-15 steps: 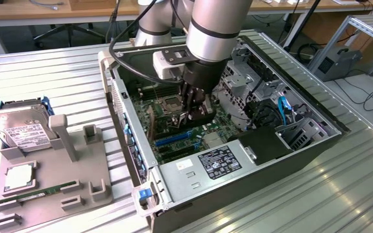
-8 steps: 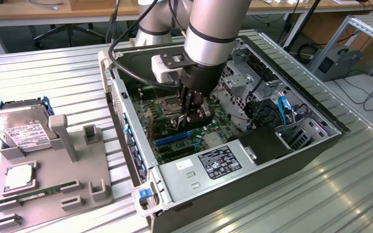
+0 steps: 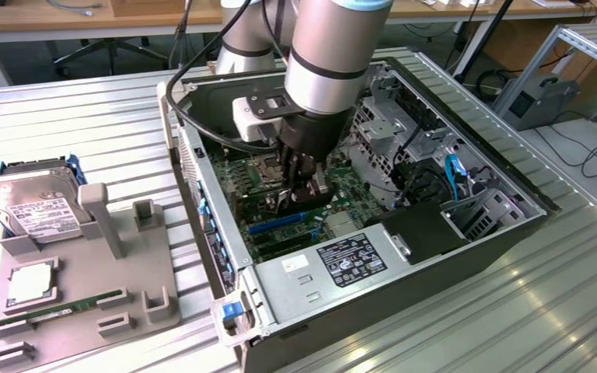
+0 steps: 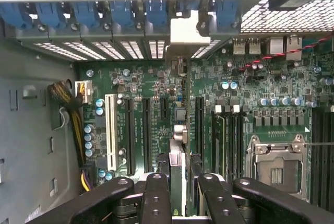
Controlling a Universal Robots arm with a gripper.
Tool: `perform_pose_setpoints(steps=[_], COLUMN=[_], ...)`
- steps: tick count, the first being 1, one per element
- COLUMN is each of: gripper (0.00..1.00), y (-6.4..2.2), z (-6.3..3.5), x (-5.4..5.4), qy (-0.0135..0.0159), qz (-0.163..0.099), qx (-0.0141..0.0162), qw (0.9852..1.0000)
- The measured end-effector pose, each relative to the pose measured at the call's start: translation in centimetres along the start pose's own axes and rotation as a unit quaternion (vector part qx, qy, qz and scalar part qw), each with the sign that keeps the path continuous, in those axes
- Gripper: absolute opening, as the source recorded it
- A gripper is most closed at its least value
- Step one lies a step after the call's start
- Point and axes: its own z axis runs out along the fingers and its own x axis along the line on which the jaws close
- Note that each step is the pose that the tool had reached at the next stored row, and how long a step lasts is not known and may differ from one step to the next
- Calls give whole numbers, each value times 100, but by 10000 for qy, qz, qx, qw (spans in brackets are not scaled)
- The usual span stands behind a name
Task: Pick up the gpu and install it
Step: 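Insert the gpu into the slot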
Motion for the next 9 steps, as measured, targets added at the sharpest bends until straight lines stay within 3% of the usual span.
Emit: perform_pose_setpoints(steps=[9], gripper=[26], y=[49], z=[63], x=[-16], qy=[1], qz=[0], qx=[0], qw=[10000])
